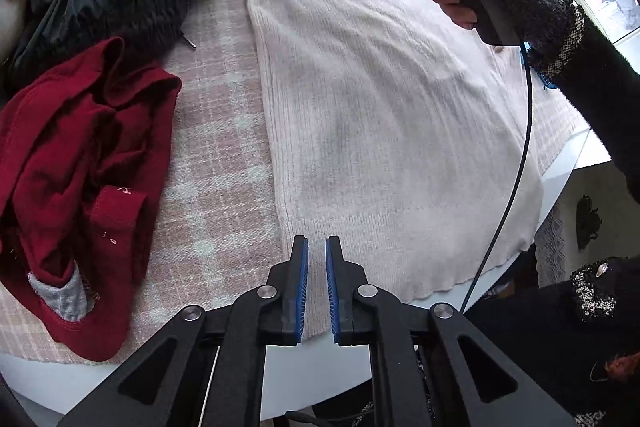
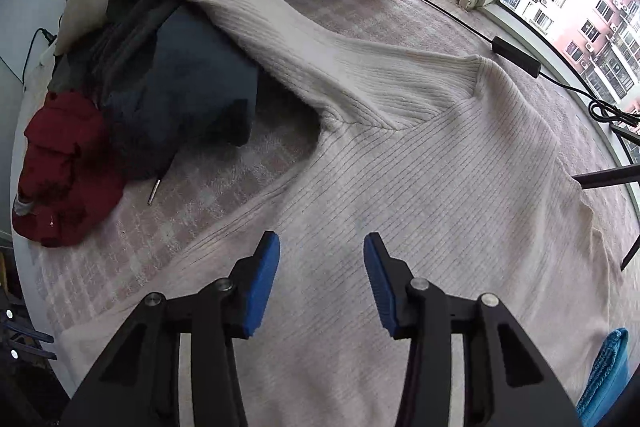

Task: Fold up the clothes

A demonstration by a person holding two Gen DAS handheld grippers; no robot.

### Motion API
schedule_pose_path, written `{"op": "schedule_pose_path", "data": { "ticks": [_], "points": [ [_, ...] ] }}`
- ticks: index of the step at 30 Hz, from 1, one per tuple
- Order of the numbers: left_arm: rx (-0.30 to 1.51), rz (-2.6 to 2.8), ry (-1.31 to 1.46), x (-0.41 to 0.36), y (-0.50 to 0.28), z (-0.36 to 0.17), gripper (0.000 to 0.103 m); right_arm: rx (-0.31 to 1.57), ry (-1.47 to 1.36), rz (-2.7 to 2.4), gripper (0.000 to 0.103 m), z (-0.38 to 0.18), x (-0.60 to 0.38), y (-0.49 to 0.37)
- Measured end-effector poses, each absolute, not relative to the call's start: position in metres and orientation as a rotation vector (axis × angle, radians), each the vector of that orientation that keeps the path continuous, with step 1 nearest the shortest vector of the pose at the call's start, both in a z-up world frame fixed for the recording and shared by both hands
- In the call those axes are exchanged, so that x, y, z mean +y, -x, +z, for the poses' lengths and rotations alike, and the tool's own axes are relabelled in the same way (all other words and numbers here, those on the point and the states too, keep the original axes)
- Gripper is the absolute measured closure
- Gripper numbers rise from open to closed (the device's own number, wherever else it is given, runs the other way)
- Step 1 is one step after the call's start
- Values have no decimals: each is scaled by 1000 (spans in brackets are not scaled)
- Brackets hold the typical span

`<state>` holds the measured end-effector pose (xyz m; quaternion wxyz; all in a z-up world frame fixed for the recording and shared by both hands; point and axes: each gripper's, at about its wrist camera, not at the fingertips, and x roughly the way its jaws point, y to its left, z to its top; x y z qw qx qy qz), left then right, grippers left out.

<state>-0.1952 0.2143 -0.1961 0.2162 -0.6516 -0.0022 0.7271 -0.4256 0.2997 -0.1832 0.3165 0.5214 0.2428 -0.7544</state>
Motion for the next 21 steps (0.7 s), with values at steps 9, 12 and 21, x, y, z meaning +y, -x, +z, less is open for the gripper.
{"op": "schedule_pose_path", "data": {
  "ticks": [9, 12, 21],
  "points": [
    [57, 2511, 1740, 79, 239, -119, 61, 484, -1396, -2012, 63, -144, 317, 444],
    [172, 2734, 1721, 22, 272, -106, 51, 437, -1404, -2049, 60, -129, 327, 457],
    [301, 2585, 1786, -14, 338, -118, 100, 227, -1507, -2025, 94, -149, 323, 506]
  ]
}}
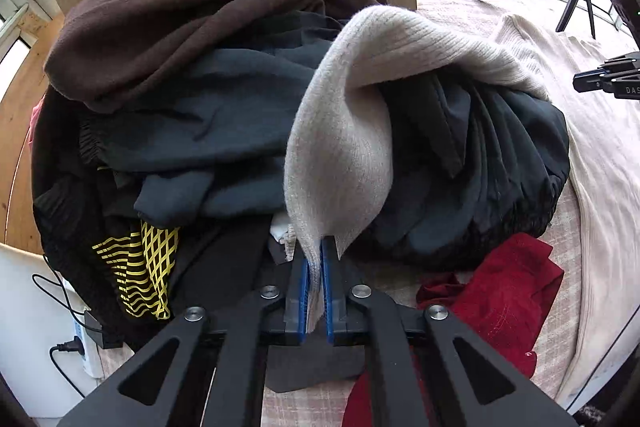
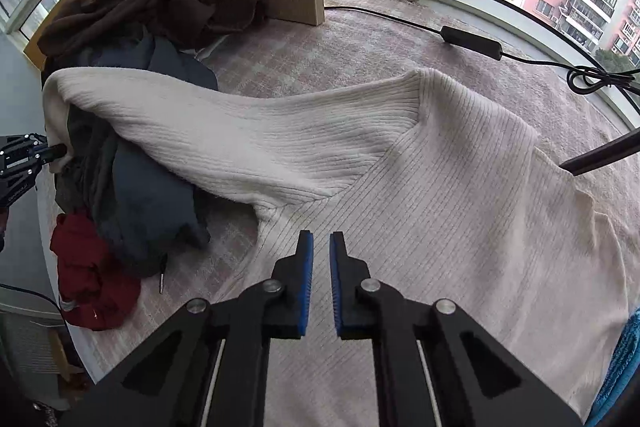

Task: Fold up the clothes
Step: 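Grasp the sleeve cuff with the left gripper and fold it across the cardigan body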

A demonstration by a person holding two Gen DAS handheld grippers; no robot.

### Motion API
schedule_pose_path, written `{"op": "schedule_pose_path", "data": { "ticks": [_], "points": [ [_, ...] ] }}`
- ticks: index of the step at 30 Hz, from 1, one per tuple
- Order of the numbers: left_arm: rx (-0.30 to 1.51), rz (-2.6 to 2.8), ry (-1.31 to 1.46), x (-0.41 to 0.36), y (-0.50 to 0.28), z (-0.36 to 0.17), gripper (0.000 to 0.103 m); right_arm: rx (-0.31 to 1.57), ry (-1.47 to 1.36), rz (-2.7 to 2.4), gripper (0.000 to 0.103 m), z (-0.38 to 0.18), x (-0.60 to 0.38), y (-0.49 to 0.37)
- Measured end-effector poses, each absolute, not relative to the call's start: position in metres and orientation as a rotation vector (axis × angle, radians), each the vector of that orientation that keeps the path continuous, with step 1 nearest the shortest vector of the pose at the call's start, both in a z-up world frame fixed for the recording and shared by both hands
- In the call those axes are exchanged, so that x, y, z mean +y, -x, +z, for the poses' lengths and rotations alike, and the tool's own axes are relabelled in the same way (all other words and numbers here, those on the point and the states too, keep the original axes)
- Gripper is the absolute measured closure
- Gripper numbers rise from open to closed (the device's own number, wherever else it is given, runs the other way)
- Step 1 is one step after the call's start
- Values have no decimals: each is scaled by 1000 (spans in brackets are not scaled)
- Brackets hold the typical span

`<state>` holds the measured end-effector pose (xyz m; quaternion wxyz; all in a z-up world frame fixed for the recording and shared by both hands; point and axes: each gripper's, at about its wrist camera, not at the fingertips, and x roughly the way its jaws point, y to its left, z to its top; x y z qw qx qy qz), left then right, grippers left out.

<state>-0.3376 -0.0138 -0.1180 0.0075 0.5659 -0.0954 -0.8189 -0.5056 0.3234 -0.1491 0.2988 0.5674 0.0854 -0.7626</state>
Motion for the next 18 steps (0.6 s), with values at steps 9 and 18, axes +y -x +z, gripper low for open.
{"op": "schedule_pose_path", "data": {
  "ticks": [9, 18],
  "points": [
    [-344, -2920, -1713, 64, 295, 9, 100, 97, -1641, -1919, 96, -193, 294, 539],
    [-543, -3143, -2129, 212, 225, -25, 100, -73, -1654, -1932, 89, -163, 353, 532]
  ]
}}
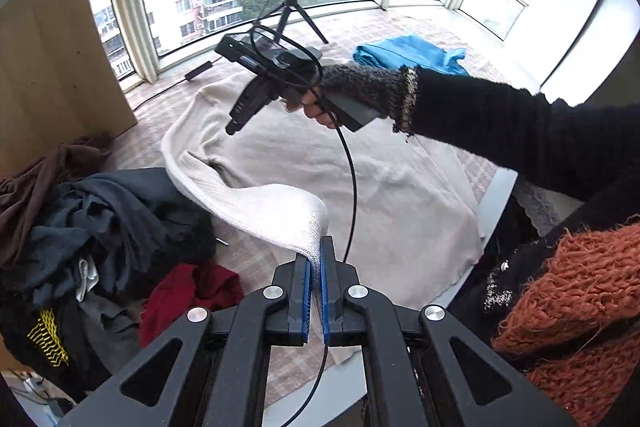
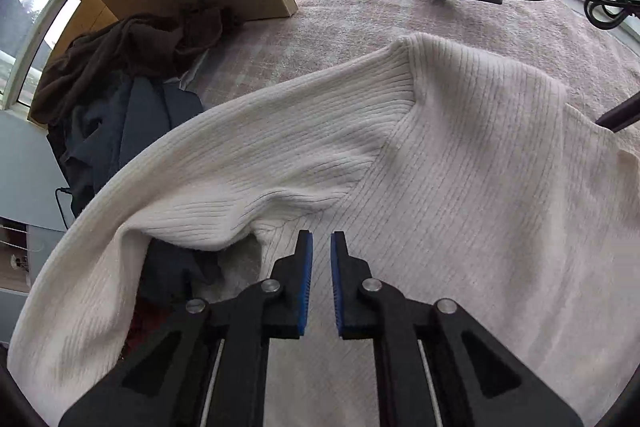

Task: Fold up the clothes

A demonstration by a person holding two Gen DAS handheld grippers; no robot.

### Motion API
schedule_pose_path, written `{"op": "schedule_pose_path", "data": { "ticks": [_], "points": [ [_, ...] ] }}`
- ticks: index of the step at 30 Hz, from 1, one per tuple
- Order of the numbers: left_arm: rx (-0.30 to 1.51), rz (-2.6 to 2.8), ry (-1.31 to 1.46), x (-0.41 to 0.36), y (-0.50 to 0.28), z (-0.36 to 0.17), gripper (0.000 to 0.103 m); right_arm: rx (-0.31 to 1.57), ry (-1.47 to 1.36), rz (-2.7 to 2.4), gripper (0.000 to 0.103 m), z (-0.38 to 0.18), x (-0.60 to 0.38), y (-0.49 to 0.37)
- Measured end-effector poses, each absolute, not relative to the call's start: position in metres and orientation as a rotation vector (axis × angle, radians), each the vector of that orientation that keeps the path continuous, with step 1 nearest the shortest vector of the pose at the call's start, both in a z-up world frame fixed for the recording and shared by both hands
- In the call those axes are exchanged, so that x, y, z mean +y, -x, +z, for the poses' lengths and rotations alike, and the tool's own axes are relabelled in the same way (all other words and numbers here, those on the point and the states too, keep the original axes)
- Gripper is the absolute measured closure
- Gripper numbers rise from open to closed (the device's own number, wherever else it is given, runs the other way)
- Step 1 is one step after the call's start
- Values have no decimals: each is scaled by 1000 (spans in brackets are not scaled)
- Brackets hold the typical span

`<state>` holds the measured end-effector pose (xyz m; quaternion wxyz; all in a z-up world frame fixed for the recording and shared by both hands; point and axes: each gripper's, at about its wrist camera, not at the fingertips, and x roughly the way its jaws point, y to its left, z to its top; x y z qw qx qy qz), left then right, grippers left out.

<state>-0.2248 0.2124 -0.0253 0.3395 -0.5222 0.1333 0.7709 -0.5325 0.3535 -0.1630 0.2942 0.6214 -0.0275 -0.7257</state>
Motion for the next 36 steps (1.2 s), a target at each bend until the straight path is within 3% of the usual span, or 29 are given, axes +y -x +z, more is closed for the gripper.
{"op": "schedule_pose_path", "data": {
  "ticks": [3, 4, 9, 12, 13, 21, 25, 30, 32, 36],
  "points": [
    [430, 1885, 1422, 244, 208, -65, 100, -96, -1650, -1949, 64, -141, 397, 520],
    [456, 1844, 1442, 254, 202, -78, 100, -94, -1647, -1954, 62, -137, 403, 519],
    [478, 1787, 1589, 265, 191, -122, 98, -134, -1642, -1935, 58, -142, 399, 526],
    [405, 1846, 1617, 248, 183, -125, 73, -66, -1692, -1925, 55, -167, 382, 530],
    [381, 1866, 1626, 242, 180, -126, 71, -52, -1714, -1907, 55, -176, 378, 530],
    [174, 2016, 1693, 197, 159, -133, 70, 258, -1689, -1893, 55, -189, 350, 502],
    [302, 2067, 1734, 199, 185, -165, 67, 356, -1638, -1924, 55, -173, 346, 483],
    [198, 2005, 1742, 202, 205, -195, 72, 384, -1597, -1919, 55, -158, 354, 458],
    [154, 1987, 1745, 202, 210, -201, 97, 385, -1594, -1922, 55, -157, 361, 450],
    [95, 1923, 1616, 219, 188, -151, 97, 383, -1599, -1948, 55, -157, 370, 448]
  ]
}}
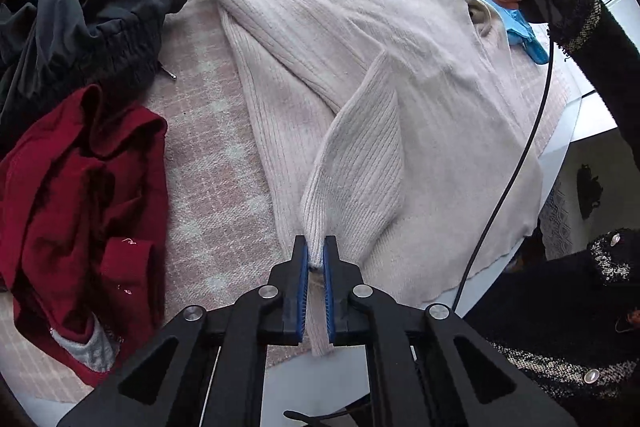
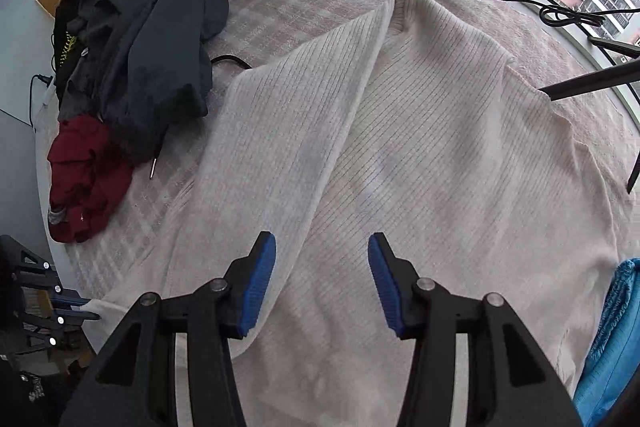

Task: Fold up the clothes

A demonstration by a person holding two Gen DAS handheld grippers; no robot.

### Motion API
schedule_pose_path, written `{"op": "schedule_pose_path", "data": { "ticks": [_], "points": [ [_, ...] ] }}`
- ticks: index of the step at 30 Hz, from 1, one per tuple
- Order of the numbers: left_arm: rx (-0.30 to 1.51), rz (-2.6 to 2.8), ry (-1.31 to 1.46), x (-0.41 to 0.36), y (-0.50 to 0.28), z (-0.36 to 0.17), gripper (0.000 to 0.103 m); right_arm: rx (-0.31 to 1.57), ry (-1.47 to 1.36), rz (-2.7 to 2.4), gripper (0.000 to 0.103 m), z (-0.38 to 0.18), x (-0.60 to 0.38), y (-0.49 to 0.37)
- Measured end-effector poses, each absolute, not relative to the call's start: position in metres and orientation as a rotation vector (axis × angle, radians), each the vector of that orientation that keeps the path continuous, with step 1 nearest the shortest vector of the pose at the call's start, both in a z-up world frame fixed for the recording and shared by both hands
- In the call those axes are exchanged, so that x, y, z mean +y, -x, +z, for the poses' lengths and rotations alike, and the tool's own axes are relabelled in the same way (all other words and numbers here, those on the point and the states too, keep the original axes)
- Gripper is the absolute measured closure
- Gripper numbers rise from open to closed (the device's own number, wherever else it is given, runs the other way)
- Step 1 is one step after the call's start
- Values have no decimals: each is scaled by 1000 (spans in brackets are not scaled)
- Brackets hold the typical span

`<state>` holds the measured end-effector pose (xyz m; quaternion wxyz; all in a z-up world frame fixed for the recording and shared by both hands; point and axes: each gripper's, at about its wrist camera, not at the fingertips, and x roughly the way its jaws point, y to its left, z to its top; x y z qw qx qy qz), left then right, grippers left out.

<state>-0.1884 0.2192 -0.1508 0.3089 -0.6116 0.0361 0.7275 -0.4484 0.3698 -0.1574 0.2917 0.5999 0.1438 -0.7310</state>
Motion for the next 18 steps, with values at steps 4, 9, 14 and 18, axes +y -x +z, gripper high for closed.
{"op": "schedule_pose_path", "data": {
  "ticks": [4, 9, 14, 18],
  "points": [
    [68, 1829, 1489, 243, 163, -101, 77, 363, -1626, -1961, 55, -161, 379, 447],
    [151, 1851, 1518, 266, 160, -114, 56, 334, -1628, -1969, 55, -163, 379, 454],
    [67, 1889, 1628, 272, 178, -152, 76, 358, -1605, -2005, 55, -167, 368, 463],
    [-3, 1917, 1716, 276, 193, -183, 76, 368, -1569, -2037, 55, -166, 362, 471]
  ]
}}
